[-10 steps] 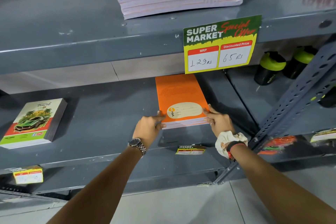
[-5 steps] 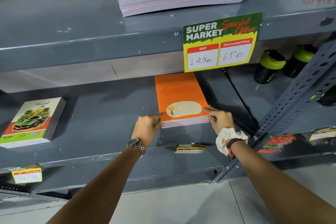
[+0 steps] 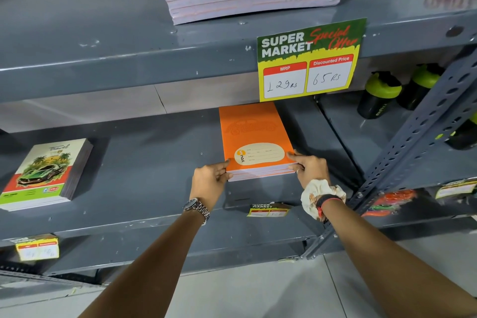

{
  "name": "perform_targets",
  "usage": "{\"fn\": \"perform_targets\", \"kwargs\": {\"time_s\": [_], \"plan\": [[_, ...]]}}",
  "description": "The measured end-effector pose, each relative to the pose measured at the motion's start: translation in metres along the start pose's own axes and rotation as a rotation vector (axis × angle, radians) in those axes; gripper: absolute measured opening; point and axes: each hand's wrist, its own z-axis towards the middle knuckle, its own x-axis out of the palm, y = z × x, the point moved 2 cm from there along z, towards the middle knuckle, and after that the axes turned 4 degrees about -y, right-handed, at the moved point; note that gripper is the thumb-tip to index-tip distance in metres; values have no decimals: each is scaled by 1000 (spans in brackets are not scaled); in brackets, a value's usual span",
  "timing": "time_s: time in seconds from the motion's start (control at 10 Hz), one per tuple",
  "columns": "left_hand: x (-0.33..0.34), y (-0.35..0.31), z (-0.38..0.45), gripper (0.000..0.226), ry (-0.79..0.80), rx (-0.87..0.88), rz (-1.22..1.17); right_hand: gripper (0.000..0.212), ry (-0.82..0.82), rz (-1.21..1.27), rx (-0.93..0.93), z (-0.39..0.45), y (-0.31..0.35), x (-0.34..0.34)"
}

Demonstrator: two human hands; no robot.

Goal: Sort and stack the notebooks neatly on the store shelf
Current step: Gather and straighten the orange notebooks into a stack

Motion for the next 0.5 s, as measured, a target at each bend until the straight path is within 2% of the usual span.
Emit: {"fn": "perform_targets", "kwargs": {"time_s": [0.3,0.4,0.5], "plan": [[1,2,-6,41,4,18,18,41,-1,43,41,-11,2,5],[-11,-3,-17,48,64,55,28,61,33,-16,-18,-29,13,8],[-29,-9,-31,50,23,135,145,65,-68,-66,-93,-49,20,7]]}}
